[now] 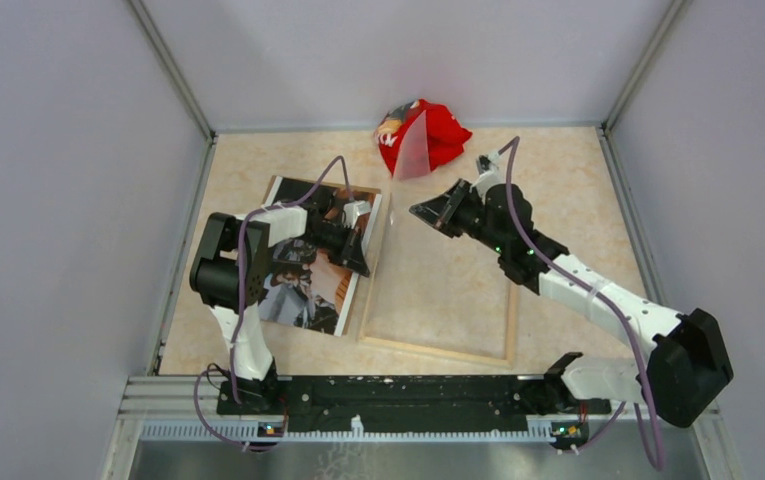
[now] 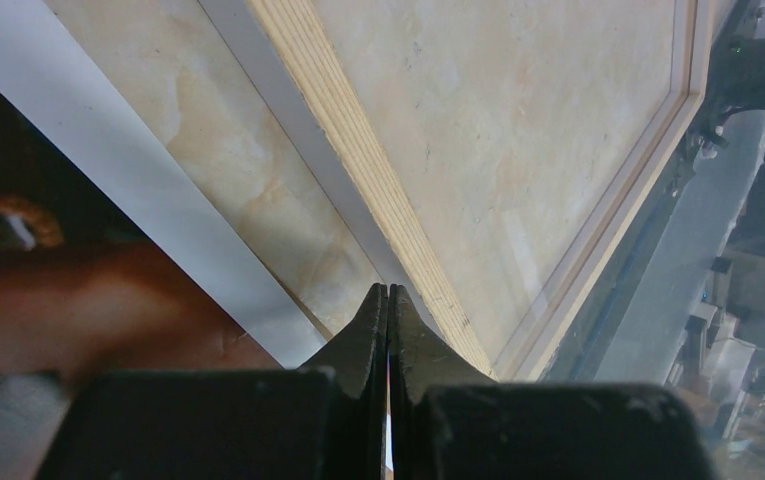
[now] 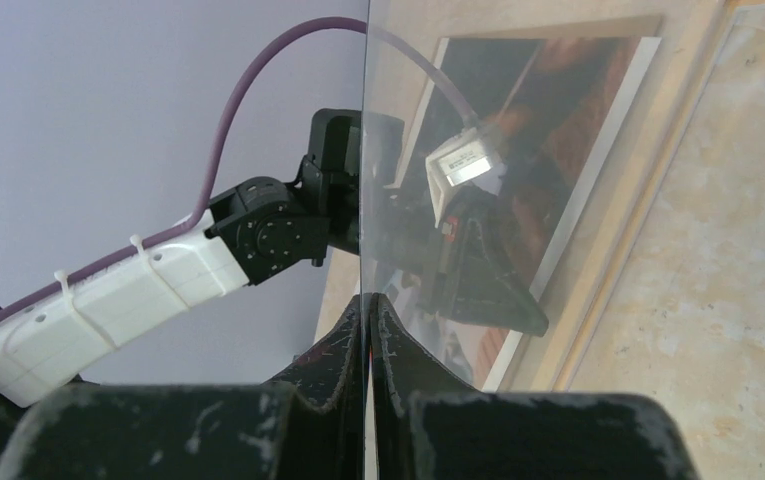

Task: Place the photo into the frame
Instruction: Place the photo frame item in the photo frame.

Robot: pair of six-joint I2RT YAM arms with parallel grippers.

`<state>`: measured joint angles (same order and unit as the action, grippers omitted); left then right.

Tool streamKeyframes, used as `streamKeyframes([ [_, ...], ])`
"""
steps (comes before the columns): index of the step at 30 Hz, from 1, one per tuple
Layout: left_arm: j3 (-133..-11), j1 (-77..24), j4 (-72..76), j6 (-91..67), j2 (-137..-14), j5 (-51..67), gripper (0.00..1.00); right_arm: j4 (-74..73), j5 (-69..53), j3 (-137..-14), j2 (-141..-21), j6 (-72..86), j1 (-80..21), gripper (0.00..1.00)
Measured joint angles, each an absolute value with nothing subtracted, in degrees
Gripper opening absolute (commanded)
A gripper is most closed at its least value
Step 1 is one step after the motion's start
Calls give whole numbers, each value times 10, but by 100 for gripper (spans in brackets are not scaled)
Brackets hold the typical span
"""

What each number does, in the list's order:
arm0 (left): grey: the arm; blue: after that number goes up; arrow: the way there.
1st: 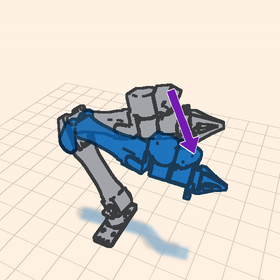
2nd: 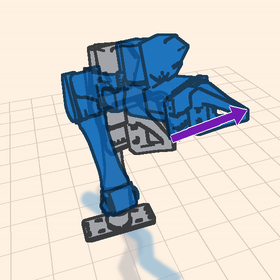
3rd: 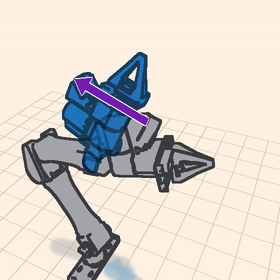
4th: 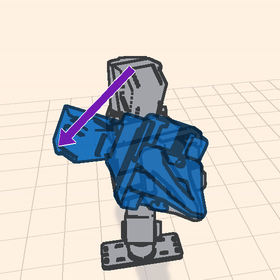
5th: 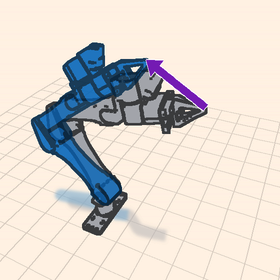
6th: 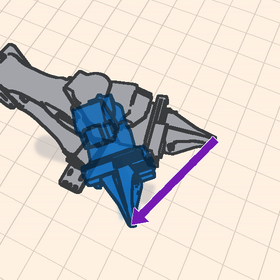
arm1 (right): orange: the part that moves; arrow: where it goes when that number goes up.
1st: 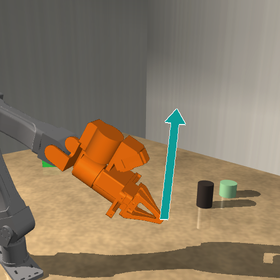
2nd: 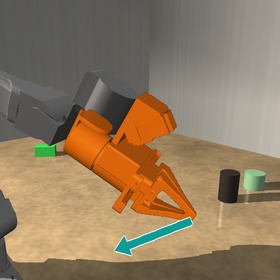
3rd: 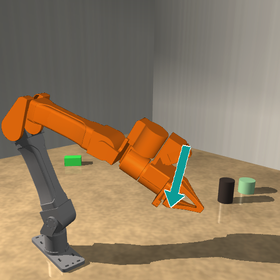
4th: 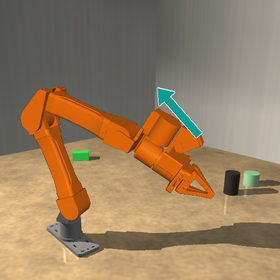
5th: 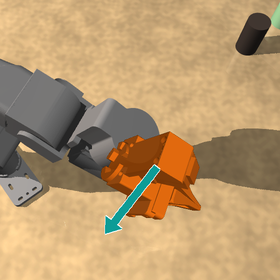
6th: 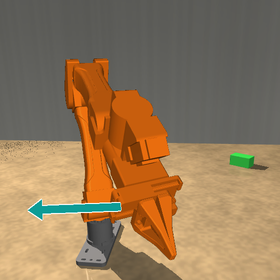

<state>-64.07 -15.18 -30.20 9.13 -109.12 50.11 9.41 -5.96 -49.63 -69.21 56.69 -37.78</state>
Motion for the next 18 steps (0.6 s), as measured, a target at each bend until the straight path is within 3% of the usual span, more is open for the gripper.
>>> streamKeyframes([
  [18, -648, -152, -303, 91, -1091, 501, 0, 82, -62, -500, -699, 559, -382, 0],
])
